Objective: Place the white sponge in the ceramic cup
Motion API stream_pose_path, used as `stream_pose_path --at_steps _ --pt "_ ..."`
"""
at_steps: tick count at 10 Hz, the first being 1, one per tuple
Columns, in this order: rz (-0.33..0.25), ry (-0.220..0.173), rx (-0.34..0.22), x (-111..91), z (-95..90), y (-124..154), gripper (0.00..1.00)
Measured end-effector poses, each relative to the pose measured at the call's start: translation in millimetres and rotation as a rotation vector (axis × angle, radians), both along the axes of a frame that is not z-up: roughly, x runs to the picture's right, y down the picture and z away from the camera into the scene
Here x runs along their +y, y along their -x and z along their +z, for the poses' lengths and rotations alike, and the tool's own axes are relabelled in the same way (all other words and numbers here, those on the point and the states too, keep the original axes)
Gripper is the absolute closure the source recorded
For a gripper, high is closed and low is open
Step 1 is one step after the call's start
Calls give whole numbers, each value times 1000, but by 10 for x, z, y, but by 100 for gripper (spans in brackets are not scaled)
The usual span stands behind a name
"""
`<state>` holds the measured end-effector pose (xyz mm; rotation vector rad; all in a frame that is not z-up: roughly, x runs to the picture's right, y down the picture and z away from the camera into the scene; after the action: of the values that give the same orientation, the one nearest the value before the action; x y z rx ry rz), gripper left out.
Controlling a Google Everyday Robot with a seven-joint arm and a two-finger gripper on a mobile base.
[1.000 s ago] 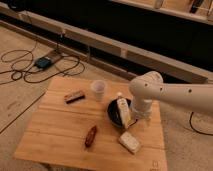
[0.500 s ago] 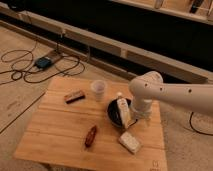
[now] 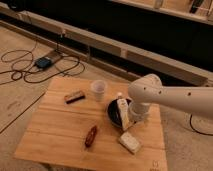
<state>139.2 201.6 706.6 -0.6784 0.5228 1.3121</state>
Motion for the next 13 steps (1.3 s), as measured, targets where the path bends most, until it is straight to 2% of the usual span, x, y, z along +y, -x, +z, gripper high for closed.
stream_pose_path --at_steps 2,4,7,9,13 --pt "-19 8 -80 265 -2 175 33" --pt "-25 29 -127 536 32 287 33" --pt "-42 52 -139 794 225 262 33" --pt "-62 39 -130 799 439 220 33" --pt "-99 11 -120 730 622 172 33"
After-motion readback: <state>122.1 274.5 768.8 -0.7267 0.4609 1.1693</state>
